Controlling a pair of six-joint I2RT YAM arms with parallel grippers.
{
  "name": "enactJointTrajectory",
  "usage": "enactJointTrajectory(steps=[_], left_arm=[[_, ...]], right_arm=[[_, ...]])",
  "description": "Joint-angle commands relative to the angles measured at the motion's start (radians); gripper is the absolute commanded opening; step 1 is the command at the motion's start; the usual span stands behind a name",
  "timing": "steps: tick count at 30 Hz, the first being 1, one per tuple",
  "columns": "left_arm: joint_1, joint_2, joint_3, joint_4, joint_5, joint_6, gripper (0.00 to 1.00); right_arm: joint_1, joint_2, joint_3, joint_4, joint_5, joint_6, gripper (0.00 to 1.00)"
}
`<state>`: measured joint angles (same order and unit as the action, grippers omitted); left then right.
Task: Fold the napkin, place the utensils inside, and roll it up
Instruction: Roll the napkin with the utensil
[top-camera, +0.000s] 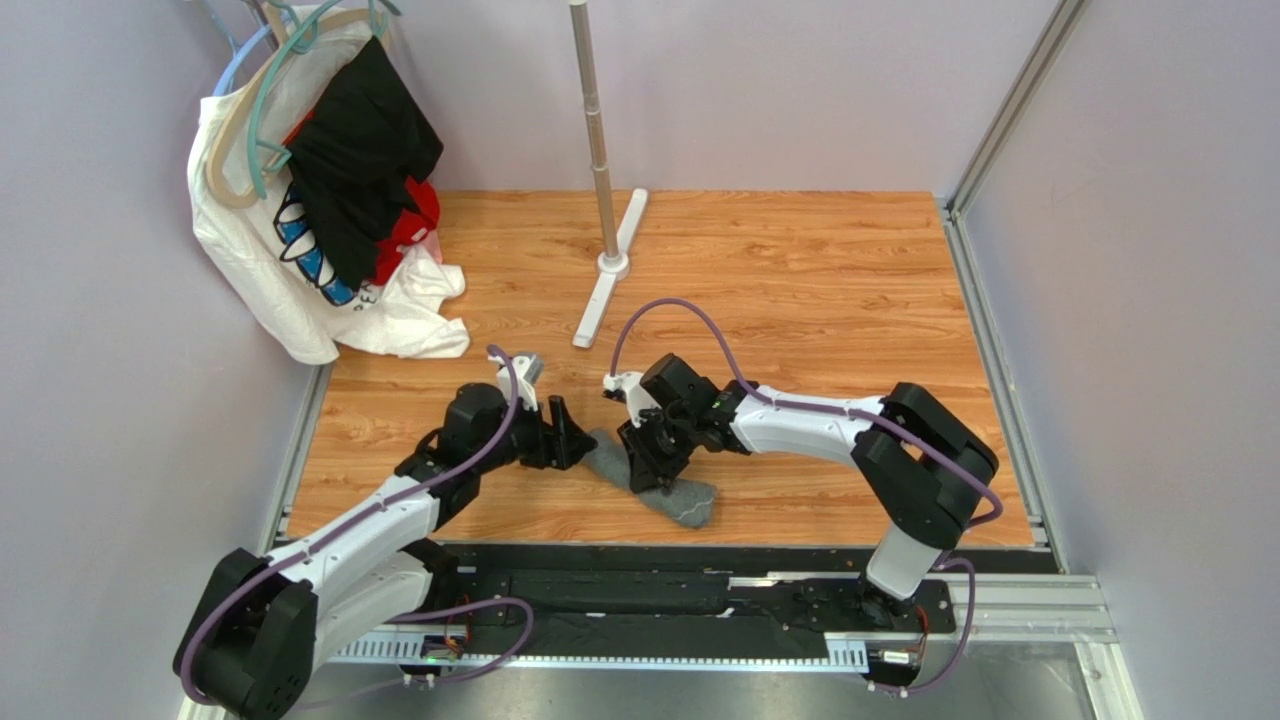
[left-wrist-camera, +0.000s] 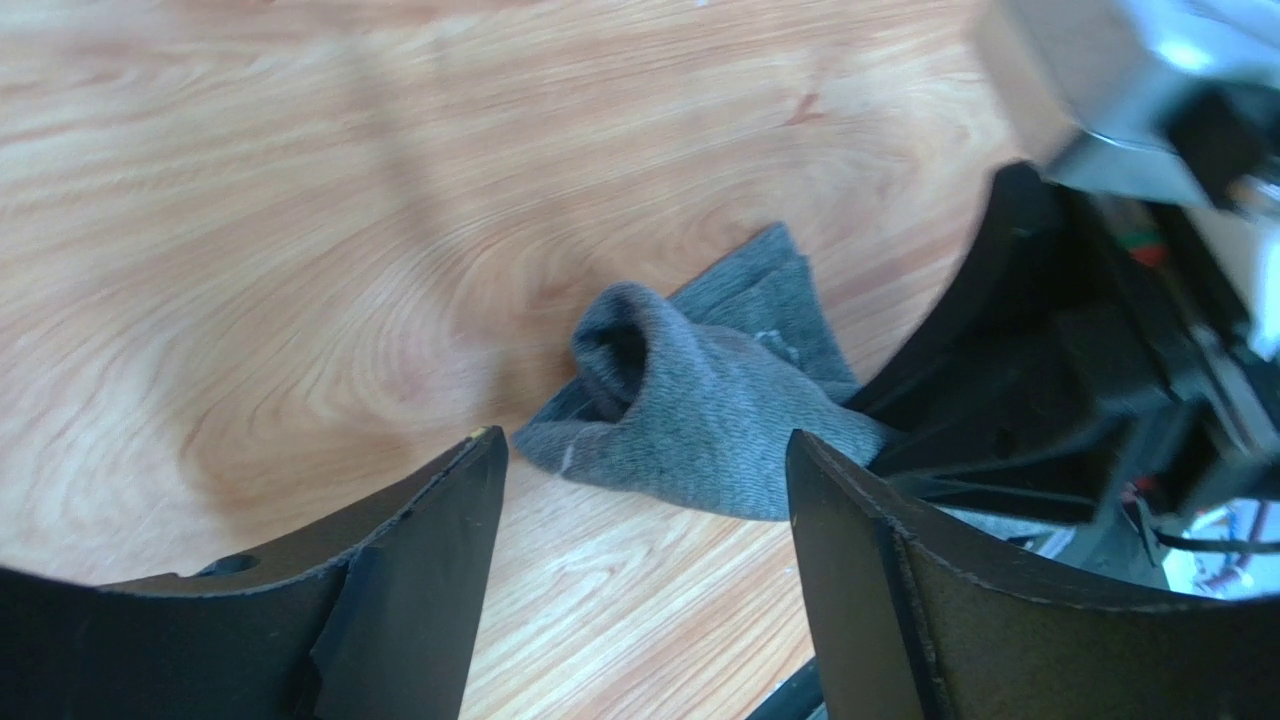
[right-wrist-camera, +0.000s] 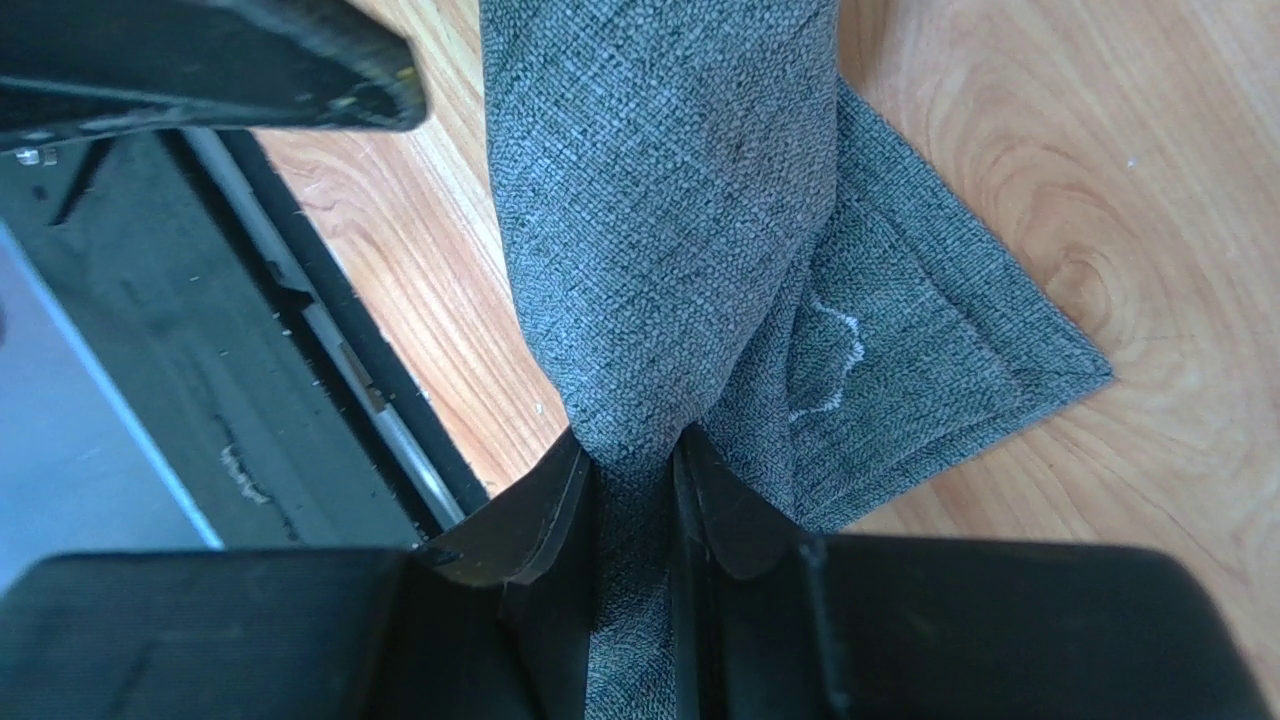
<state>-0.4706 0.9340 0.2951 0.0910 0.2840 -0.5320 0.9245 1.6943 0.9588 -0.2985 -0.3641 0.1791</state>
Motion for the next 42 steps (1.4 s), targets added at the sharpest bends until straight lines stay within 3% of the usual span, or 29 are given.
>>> enactJointTrajectory(steps=[1, 27, 30, 33, 36, 37, 39, 42], left_arm=[[0.003, 0.009, -0.011, 0.144, 0.083, 0.040, 0.74], [0.003, 0.221, -0.014, 0.329, 0.147, 0.047, 0.64], [0.003, 0.256, -0.020, 0.360, 0.162, 0.046, 0.59], [0.003, 0.275, -0.022, 0.374, 0.172, 0.038, 0.49], [0.003, 0.279, -0.022, 0.372, 0.175, 0.038, 0.25], [0.003, 0.279, -0.021, 0.369, 0.175, 0.040, 0.11], [0.003, 0.278, -0.019, 0.349, 0.172, 0.044, 0.01], [0.003, 0.261, -0.013, 0.317, 0.170, 0.061, 0.00]], right_arm=[[-0.052, 0.034, -0.015, -0.037, -0.151, 0.004, 0.16], [-0.130, 0.128, -0.005, -0.013, -0.297, -0.015, 0.15], [-0.130, 0.134, -0.002, -0.014, -0.300, -0.015, 0.16], [-0.134, 0.137, 0.000, -0.011, -0.300, -0.015, 0.16], [-0.138, 0.133, 0.001, -0.011, -0.299, -0.012, 0.16], [-0.138, 0.130, 0.001, -0.013, -0.297, -0.010, 0.17], [-0.141, 0.113, 0.000, -0.013, -0.288, -0.006, 0.23], [-0.141, 0.087, 0.001, -0.030, -0.263, 0.002, 0.44]])
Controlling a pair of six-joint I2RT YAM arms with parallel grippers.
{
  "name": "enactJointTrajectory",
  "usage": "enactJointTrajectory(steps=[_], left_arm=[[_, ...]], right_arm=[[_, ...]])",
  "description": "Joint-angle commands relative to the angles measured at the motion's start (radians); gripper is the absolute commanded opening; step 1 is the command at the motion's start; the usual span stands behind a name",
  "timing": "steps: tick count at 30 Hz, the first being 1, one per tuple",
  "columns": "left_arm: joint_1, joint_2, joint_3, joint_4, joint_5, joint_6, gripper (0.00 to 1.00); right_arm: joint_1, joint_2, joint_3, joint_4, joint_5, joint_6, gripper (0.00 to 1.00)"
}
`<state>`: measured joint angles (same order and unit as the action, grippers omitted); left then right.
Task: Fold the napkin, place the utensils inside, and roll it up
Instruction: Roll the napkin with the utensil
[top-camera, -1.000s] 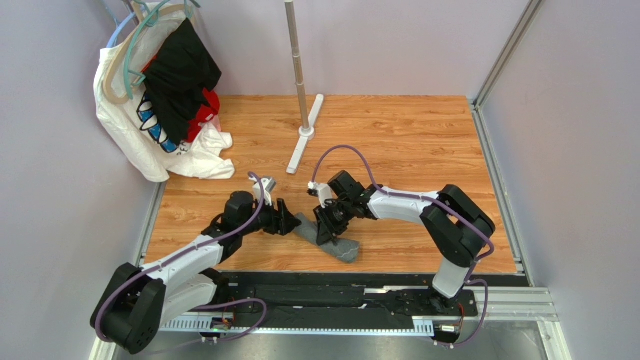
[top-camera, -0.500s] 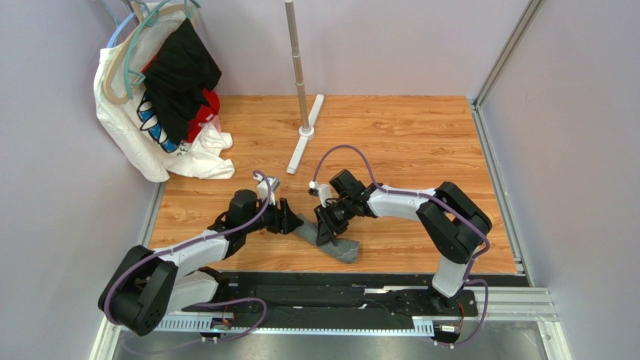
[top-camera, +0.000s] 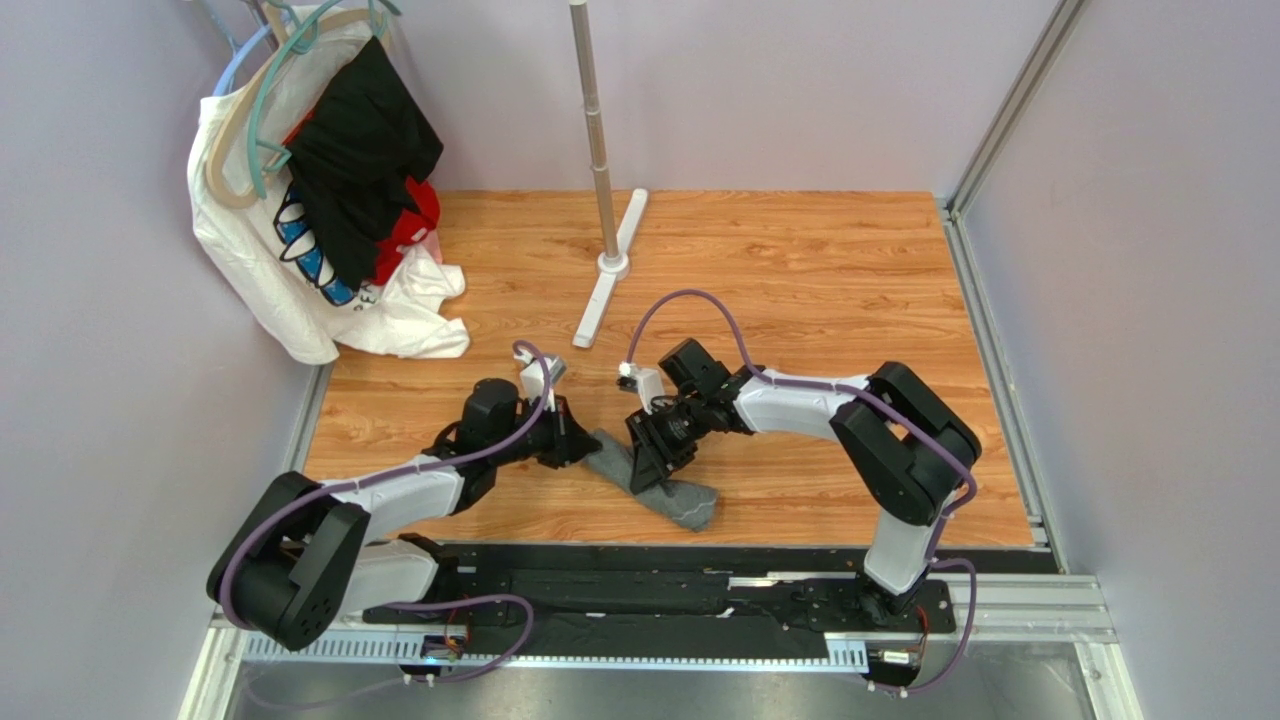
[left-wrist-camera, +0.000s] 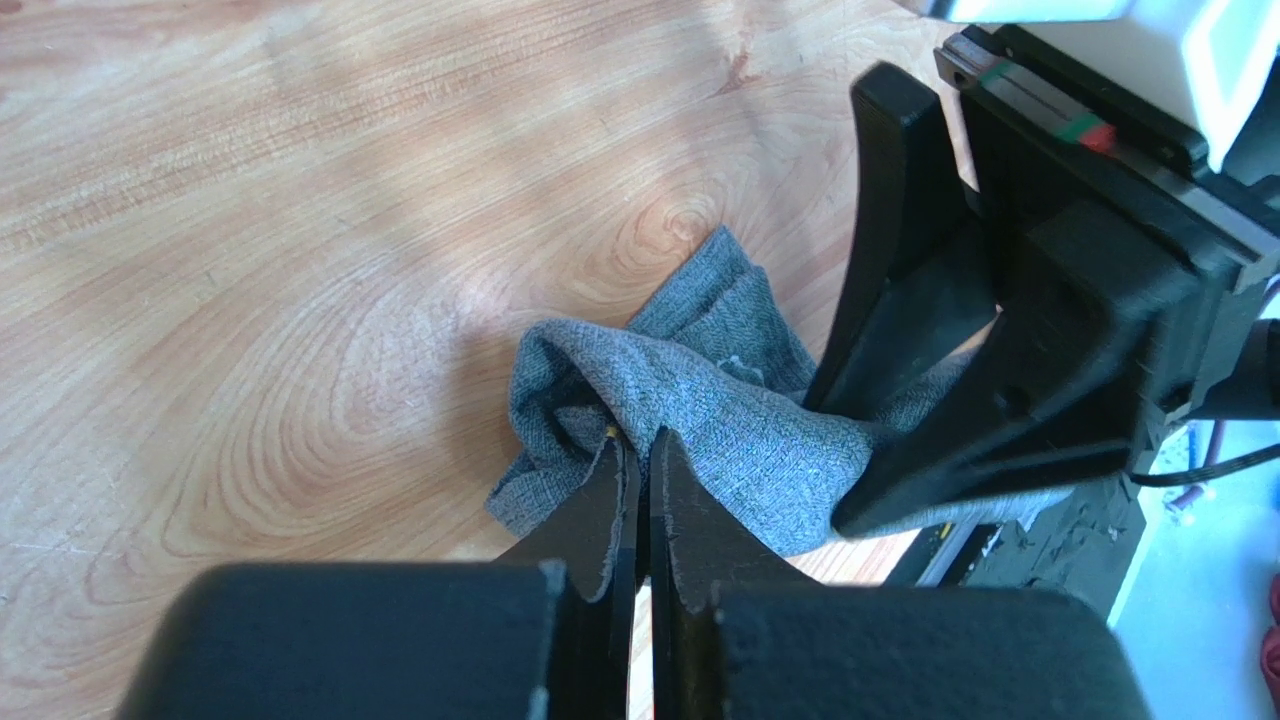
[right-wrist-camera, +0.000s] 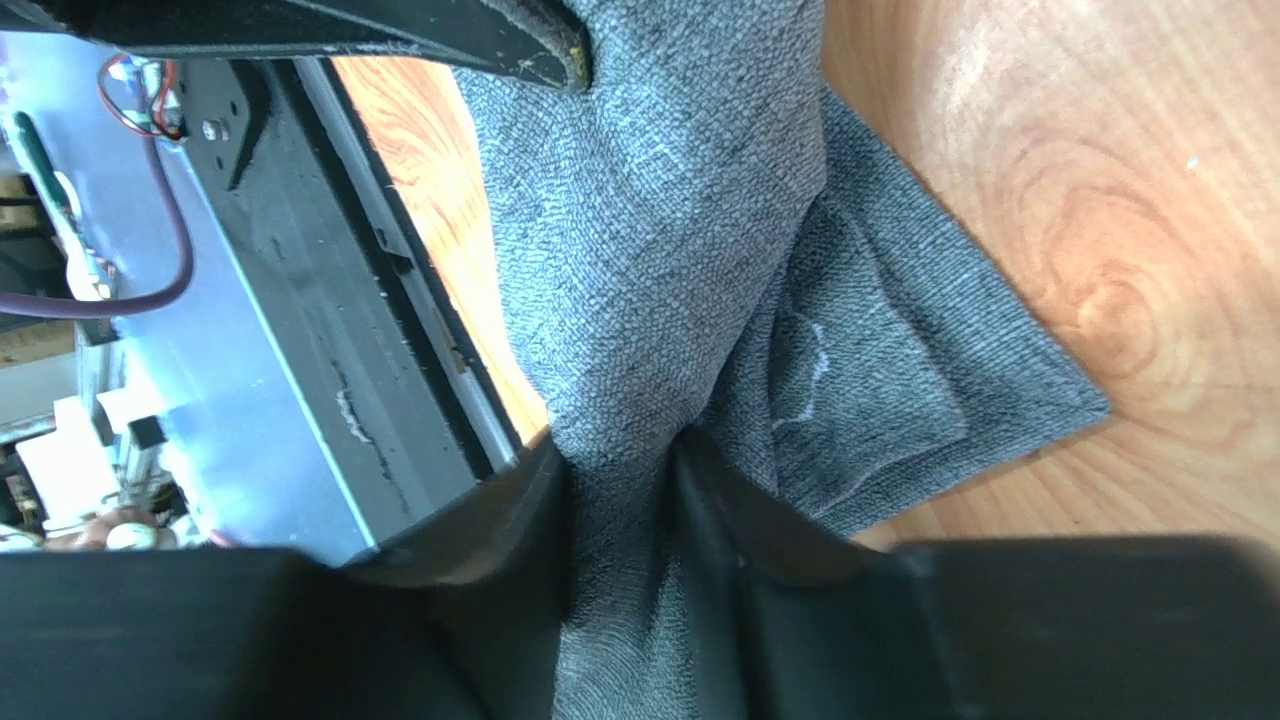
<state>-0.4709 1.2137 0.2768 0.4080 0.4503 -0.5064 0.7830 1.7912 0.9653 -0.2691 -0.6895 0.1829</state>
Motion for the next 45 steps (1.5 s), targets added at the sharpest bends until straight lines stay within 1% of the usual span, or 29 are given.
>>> enactJointTrajectory(steps=[1, 2, 4, 5, 7, 10, 11, 13, 14, 15, 16, 17, 18, 19, 20, 21, 22, 23, 24, 27, 29, 32, 38, 45], left_arm=[[0.003, -0.023, 0.004, -0.008, 0.005, 0.042, 0.00], [0.003, -0.031, 0.004, -0.023, 0.004, 0.045, 0.00], [0.003, -0.049, 0.005, -0.032, 0.010, 0.055, 0.00], [0.003, -0.055, 0.007, -0.044, 0.011, 0.060, 0.00], [0.003, -0.065, 0.016, -0.061, 0.010, 0.071, 0.00], [0.003, -0.052, 0.035, -0.089, 0.019, 0.083, 0.00], [0.003, -0.046, 0.038, -0.100, 0.021, 0.085, 0.00], [0.003, -0.029, 0.048, -0.109, 0.024, 0.085, 0.00], [0.003, -0.025, 0.053, -0.112, 0.022, 0.083, 0.00], [0.003, -0.019, 0.055, -0.118, 0.018, 0.082, 0.00], [0.003, -0.016, 0.061, -0.123, 0.013, 0.081, 0.00], [0.003, -0.013, 0.064, -0.139, 0.010, 0.080, 0.00], [0.003, -0.008, 0.068, -0.146, -0.001, 0.078, 0.00], [0.003, -0.006, 0.074, -0.155, -0.004, 0.075, 0.00], [0.003, -0.005, 0.081, -0.169, -0.004, 0.074, 0.00], [0.003, 0.000, 0.084, -0.175, -0.005, 0.074, 0.00], [0.003, 0.001, 0.093, -0.182, -0.007, 0.074, 0.00], [0.003, 0.006, 0.099, -0.199, -0.007, 0.074, 0.00], [0.003, 0.012, 0.105, -0.208, -0.009, 0.075, 0.00], [0.003, 0.027, 0.131, -0.247, -0.013, 0.083, 0.00], [0.003, 0.036, 0.144, -0.258, -0.009, 0.082, 0.00], [0.003, 0.053, 0.150, -0.258, -0.004, 0.082, 0.00], [0.003, 0.067, 0.154, -0.253, 0.005, 0.085, 0.00], [0.003, 0.066, 0.159, -0.255, 0.021, 0.091, 0.00]], right_arm=[[0.001, -0.033, -0.004, -0.067, 0.070, 0.001, 0.48], [0.001, -0.045, 0.000, -0.076, 0.093, 0.003, 0.54], [0.001, -0.091, 0.001, -0.105, 0.117, 0.006, 0.61], [0.001, -0.105, 0.003, -0.116, 0.146, 0.007, 0.71], [0.002, -0.142, 0.007, -0.146, 0.175, 0.015, 0.72], [0.016, -0.222, -0.002, -0.160, 0.272, 0.030, 0.73], [0.025, -0.269, -0.005, -0.162, 0.347, 0.033, 0.73], [0.085, -0.308, -0.011, -0.168, 0.459, 0.038, 0.73], [0.119, -0.325, -0.017, -0.170, 0.596, 0.036, 0.73], [0.193, -0.354, -0.022, -0.160, 0.661, 0.035, 0.73], [0.232, -0.363, -0.033, -0.153, 0.735, 0.038, 0.73], [0.269, -0.371, -0.042, -0.141, 0.843, 0.041, 0.73], [0.339, -0.377, -0.049, -0.112, 0.892, 0.041, 0.73], [0.372, -0.374, -0.059, -0.101, 0.941, 0.044, 0.73], [0.402, -0.369, -0.069, -0.090, 1.034, 0.044, 0.73], [0.459, -0.354, -0.074, -0.072, 1.077, 0.044, 0.73], [0.487, -0.345, -0.079, -0.062, 1.123, 0.044, 0.73], [0.511, -0.336, -0.082, -0.055, 1.204, 0.044, 0.73], [0.556, -0.328, -0.083, -0.039, 1.240, 0.041, 0.73], [0.617, -0.294, -0.088, -0.007, 1.311, 0.020, 0.73], [0.636, -0.265, -0.083, -0.004, 1.349, 0.017, 0.73], [0.648, -0.247, -0.085, 0.020, 1.363, -0.005, 0.72], [0.638, -0.185, -0.089, 0.045, 1.366, -0.043, 0.71], [0.593, -0.153, -0.100, 0.073, 1.309, -0.049, 0.69]])
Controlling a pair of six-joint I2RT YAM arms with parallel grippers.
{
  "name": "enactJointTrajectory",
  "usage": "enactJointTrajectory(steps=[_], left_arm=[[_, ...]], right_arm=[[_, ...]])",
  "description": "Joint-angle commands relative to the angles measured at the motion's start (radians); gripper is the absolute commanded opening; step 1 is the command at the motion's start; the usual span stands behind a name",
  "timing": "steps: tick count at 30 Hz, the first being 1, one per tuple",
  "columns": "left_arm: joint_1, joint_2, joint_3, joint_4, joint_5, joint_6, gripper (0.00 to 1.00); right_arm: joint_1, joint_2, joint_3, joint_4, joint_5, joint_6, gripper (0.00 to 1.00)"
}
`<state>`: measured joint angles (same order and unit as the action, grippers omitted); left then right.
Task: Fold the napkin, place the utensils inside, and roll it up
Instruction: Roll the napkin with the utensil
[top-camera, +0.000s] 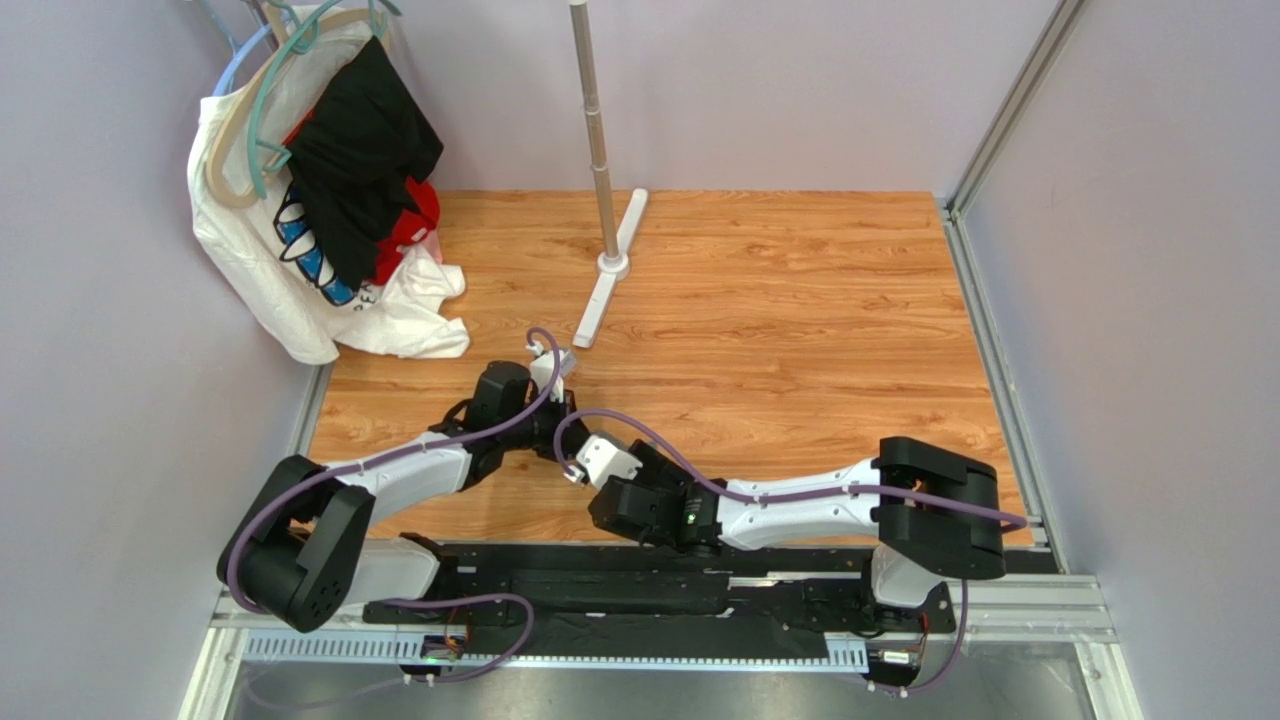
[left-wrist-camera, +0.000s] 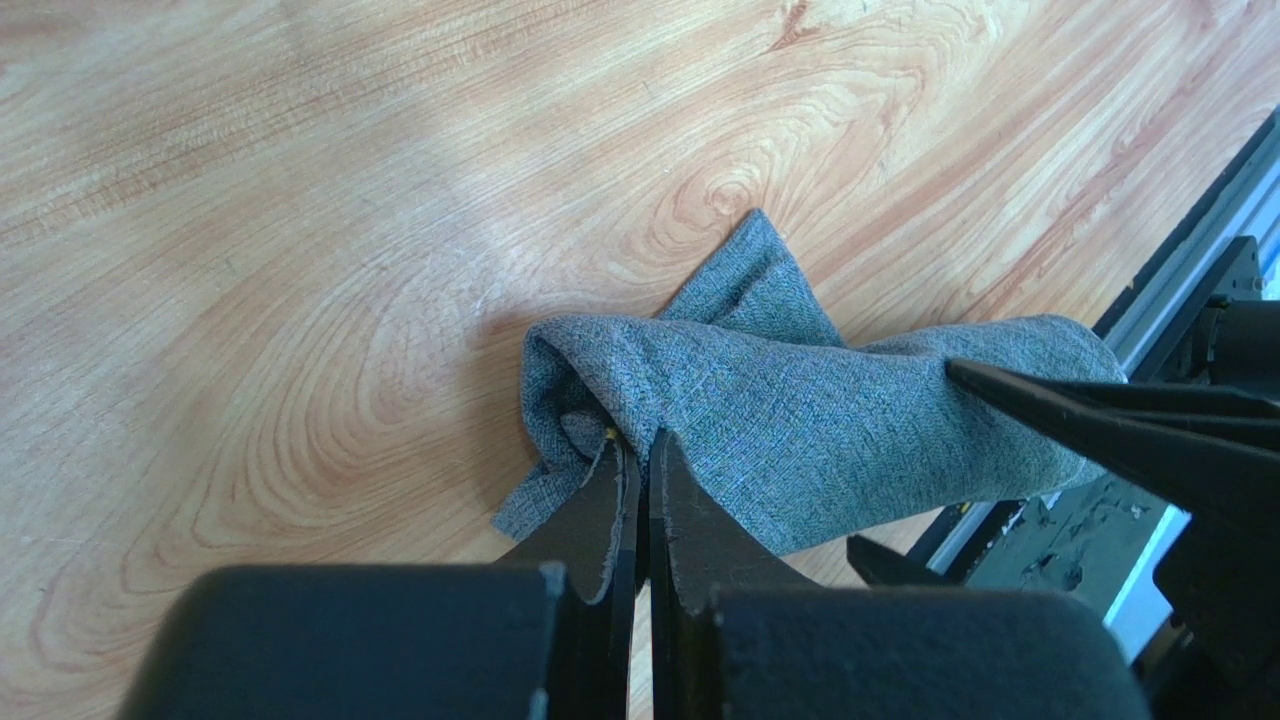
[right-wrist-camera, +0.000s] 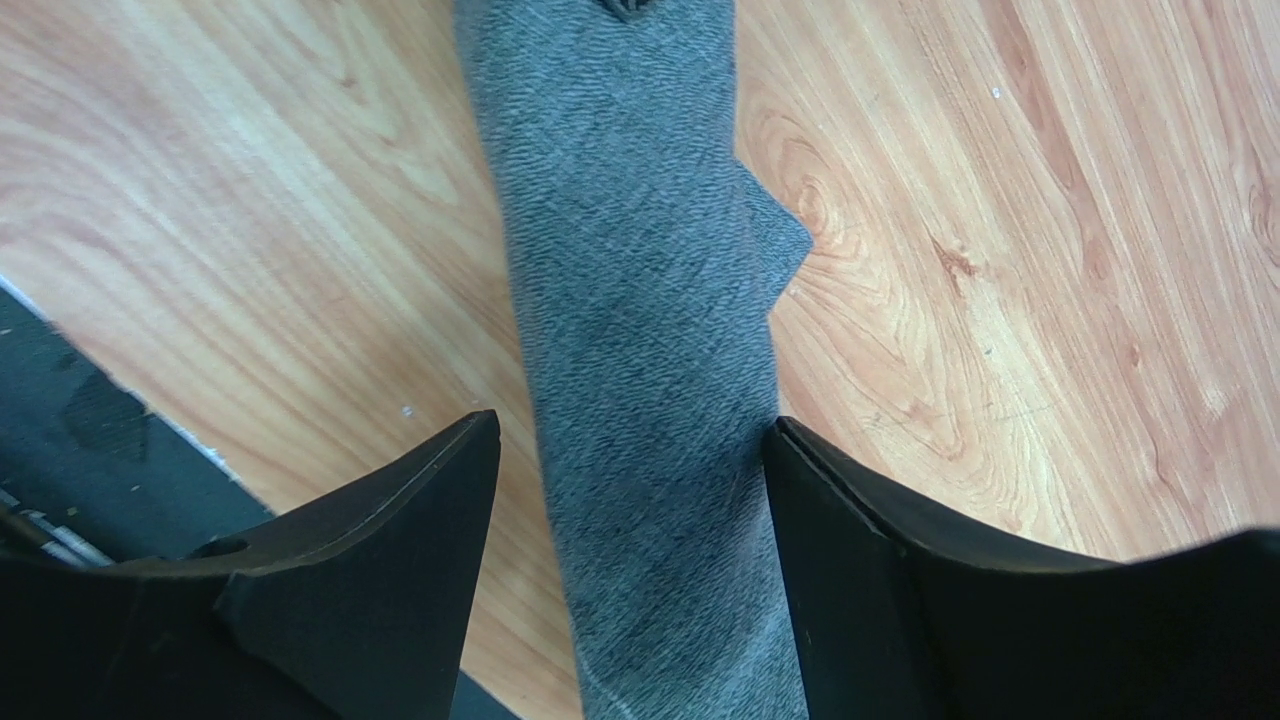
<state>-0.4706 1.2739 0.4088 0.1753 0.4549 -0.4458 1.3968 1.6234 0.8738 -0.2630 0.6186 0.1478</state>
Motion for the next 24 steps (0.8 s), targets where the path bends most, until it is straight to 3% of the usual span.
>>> enactJointTrajectory(steps=[1, 10, 13, 14, 16, 17, 20, 24], left_arm=[[0.003, 0.004, 0.027, -0.020, 0.018, 0.032, 0.00], [0.003, -0.005, 0.030, -0.020, 0.033, 0.038, 0.00], [0.003, -0.005, 0.033, -0.020, 0.037, 0.036, 0.00], [0.003, -0.010, 0.033, -0.022, 0.034, 0.033, 0.01], [0.003, -0.024, 0.035, -0.031, 0.027, 0.029, 0.11], [0.003, -0.043, 0.035, -0.037, 0.010, 0.022, 0.25], [0.003, -0.108, 0.050, -0.085, -0.059, 0.009, 0.50], [0.003, -0.218, 0.045, -0.152, -0.145, -0.008, 0.63]], right_arm=[[-0.025, 0.019, -0.009, 0.067, -0.006, -0.013, 0.69], [-0.082, 0.069, -0.016, 0.058, -0.166, -0.010, 0.66], [-0.110, 0.085, -0.013, 0.047, -0.247, 0.007, 0.44], [-0.130, 0.089, -0.010, 0.035, -0.297, 0.012, 0.42], [-0.150, 0.090, -0.004, 0.021, -0.380, 0.025, 0.35], [-0.172, 0.087, -0.002, 0.007, -0.404, 0.029, 0.33], [-0.226, 0.079, -0.007, -0.008, -0.508, 0.041, 0.28], [-0.318, 0.072, -0.010, -0.015, -0.698, 0.050, 0.26]])
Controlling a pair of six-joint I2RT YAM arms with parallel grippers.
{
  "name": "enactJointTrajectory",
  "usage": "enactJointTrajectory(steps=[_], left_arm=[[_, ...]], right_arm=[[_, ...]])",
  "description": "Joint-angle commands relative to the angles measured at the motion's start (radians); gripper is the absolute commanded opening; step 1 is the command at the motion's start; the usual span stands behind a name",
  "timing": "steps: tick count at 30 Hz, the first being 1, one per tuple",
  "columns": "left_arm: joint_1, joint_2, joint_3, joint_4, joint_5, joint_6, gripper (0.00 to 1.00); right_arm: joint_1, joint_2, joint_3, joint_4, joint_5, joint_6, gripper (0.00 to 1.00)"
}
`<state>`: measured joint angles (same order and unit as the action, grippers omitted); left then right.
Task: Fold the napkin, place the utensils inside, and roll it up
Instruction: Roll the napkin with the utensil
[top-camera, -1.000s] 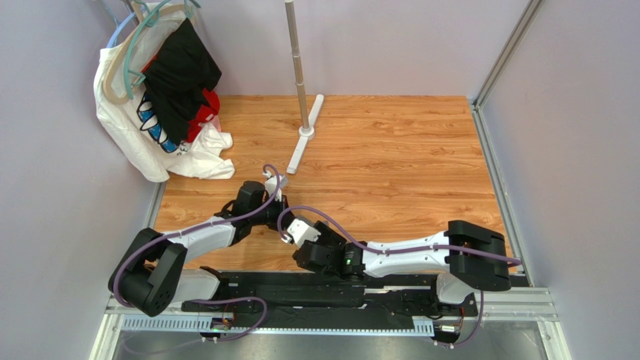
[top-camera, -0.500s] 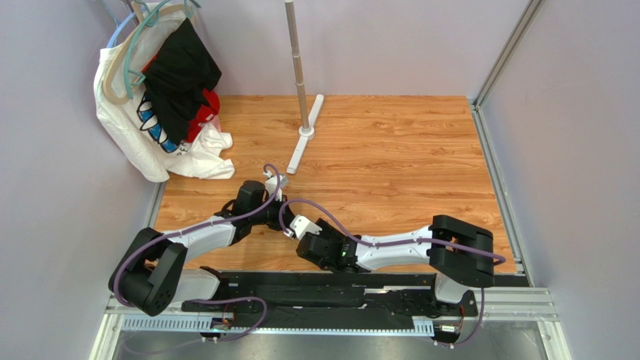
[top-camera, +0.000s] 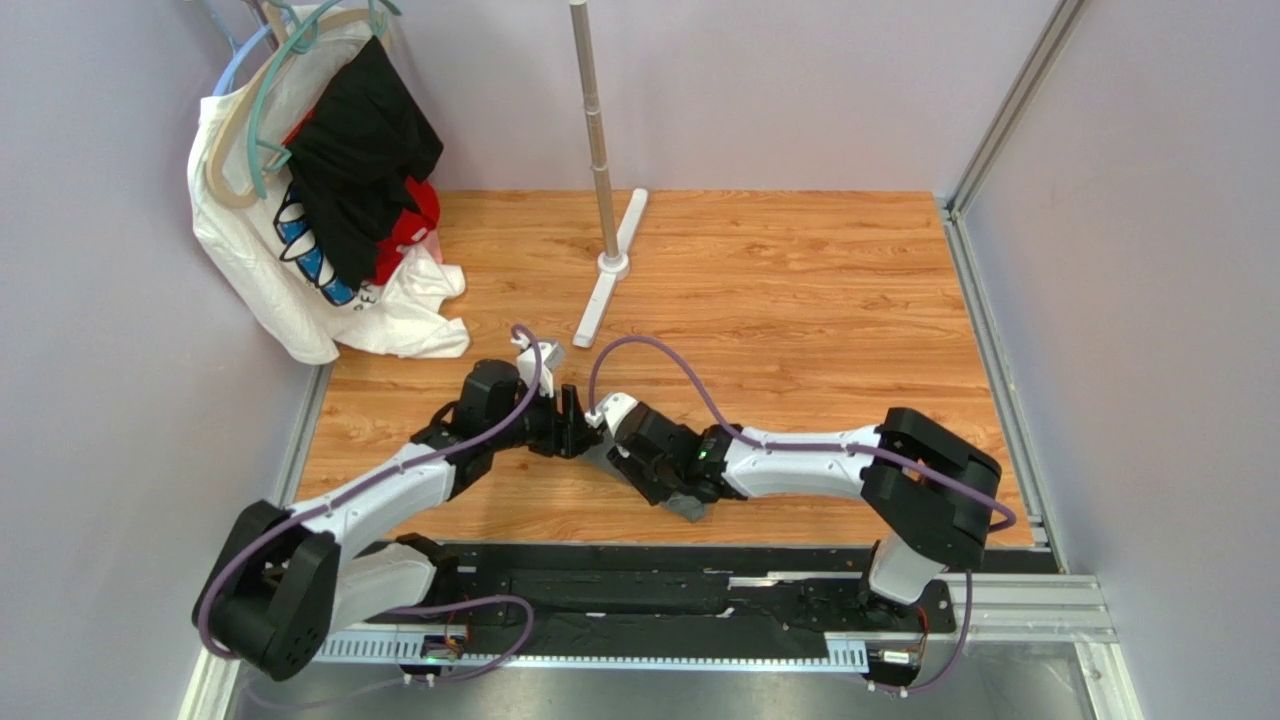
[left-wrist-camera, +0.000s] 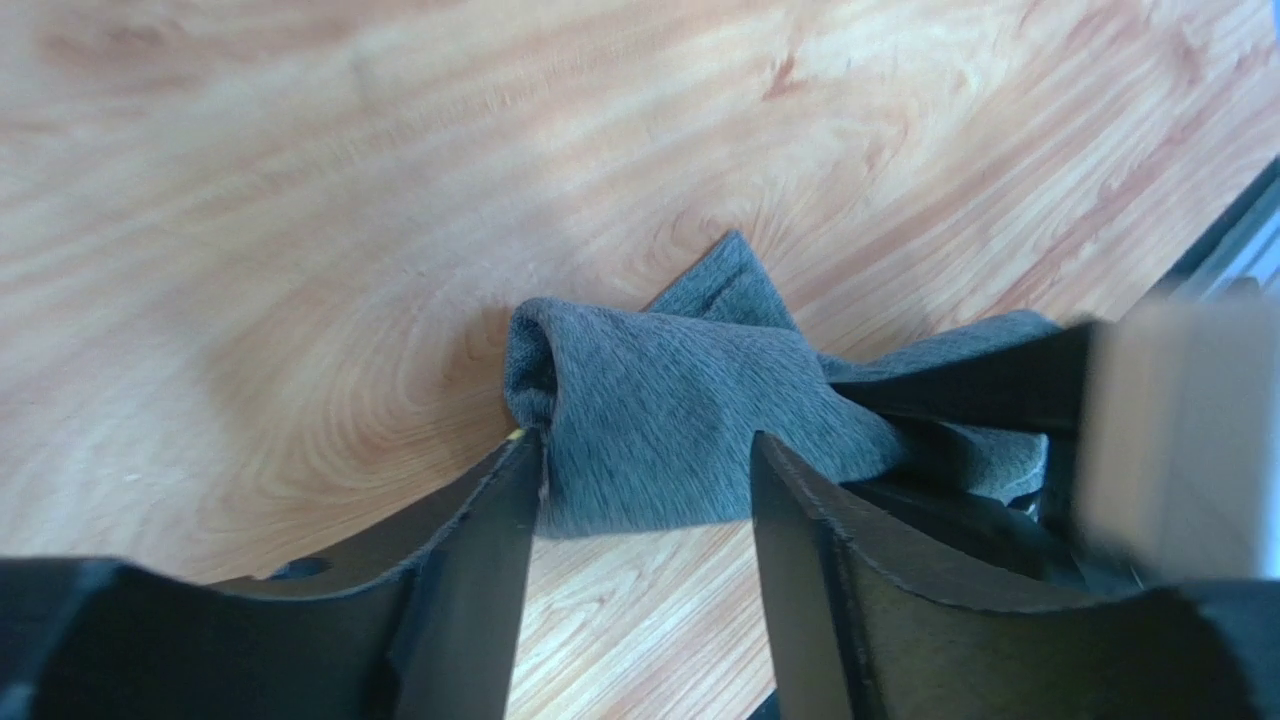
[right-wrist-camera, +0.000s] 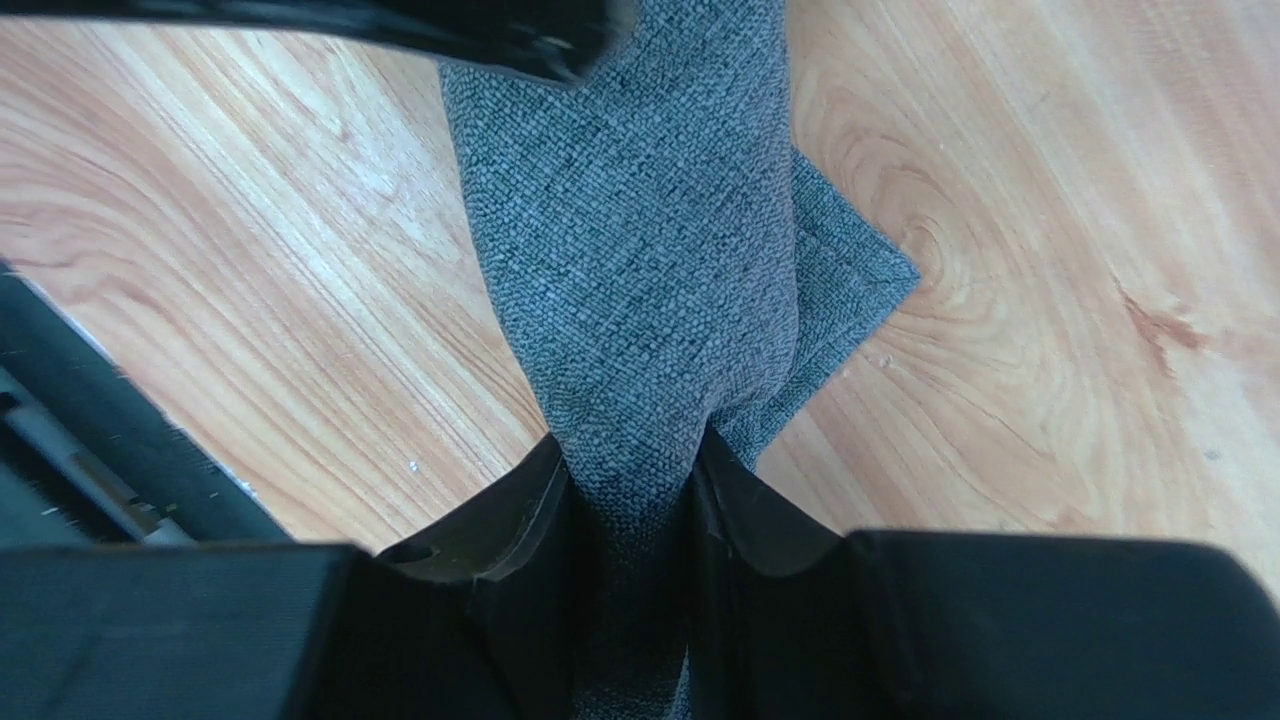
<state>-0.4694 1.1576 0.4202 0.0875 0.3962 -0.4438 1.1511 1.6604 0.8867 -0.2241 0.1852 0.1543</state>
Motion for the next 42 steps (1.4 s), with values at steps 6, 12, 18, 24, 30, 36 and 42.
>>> enactJointTrajectory(steps=[6, 12, 18, 24, 30, 36, 42], left_arm=[[0.002, -0.207, -0.035, -0.032, -0.100, -0.023, 0.66], [0.003, -0.185, -0.081, 0.038, -0.091, -0.022, 0.66], [0.003, -0.128, -0.084, 0.081, -0.109, -0.026, 0.66], [0.003, -0.105, -0.110, 0.146, -0.100, -0.045, 0.60], [0.003, -0.064, -0.109, 0.136, -0.082, -0.059, 0.53], [0.003, -0.064, -0.126, 0.153, -0.048, -0.096, 0.46], [0.003, -0.033, -0.110, 0.153, -0.051, -0.087, 0.18]], right_arm=[[-0.177, 0.079, 0.008, -0.055, -0.527, 0.036, 0.24], [-0.249, 0.121, 0.011, -0.026, -0.697, 0.039, 0.22], [-0.283, 0.139, 0.009, -0.018, -0.731, 0.036, 0.21], [-0.294, 0.147, 0.008, -0.017, -0.742, 0.039, 0.20], [-0.309, 0.144, 0.005, -0.011, -0.736, 0.051, 0.20], [-0.314, 0.142, 0.006, -0.001, -0.719, 0.060, 0.20], [-0.315, 0.127, 0.005, 0.000, -0.698, 0.079, 0.47]])
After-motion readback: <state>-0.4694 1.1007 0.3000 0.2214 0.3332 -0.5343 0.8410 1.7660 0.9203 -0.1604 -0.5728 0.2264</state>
